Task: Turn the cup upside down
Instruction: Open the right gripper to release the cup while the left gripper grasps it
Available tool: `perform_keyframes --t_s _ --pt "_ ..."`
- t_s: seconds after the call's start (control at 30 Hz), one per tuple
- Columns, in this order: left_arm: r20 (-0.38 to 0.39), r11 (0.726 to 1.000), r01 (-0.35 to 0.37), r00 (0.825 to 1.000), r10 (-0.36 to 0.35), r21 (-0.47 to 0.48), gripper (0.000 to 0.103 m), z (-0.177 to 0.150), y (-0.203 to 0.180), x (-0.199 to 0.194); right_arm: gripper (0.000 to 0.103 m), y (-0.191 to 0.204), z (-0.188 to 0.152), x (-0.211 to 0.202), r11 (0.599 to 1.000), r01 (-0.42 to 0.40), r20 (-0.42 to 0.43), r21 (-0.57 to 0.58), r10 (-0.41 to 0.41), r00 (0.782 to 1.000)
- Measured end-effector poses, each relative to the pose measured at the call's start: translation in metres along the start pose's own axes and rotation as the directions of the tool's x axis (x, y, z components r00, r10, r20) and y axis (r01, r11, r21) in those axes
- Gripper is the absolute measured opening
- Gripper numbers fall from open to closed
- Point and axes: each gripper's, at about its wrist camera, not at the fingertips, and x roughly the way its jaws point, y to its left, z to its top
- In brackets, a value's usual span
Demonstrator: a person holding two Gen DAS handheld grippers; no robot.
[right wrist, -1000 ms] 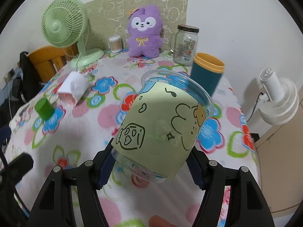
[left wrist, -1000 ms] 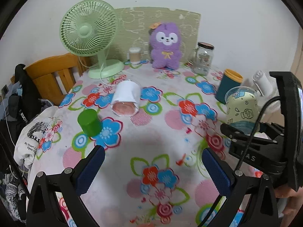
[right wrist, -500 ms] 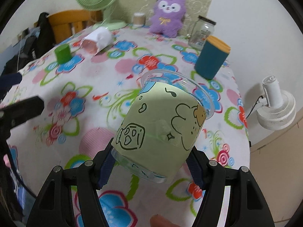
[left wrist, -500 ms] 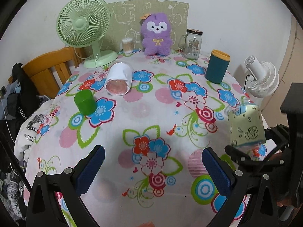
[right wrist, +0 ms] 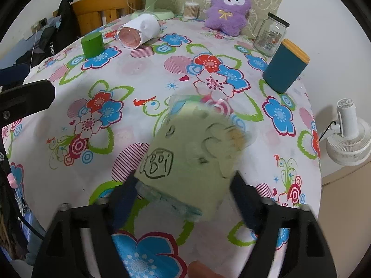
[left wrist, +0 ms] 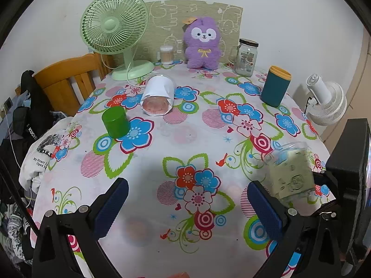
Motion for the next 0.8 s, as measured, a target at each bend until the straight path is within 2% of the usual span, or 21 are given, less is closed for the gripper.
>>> perform_keyframes --t_s 0.13,0.47,0.8 --pt "0.001 1.0 0.0 1.0 0.0 -0.001 0.103 0.0 0.001 0.0 0.095 0.0 0.0 -0.001 1.0 -0.009 0.003 0.005 0.009 1.0" --pt "0.004 1.0 0.019 1.0 -0.019 -0.017 0.103 0.003 -0.001 -0.006 0.095 -0.013 -0.008 -0.017 0.998 -0.048 0.034 0.046 0.046 0.998" --pt "0.015 0.999 0.054 0.998 -0.054 -0.002 0.103 0.007 -0.032 -0.016 0.099 -0.049 -0.031 -0.04 0.992 -0.056 0.073 0.113 0.048 0.996"
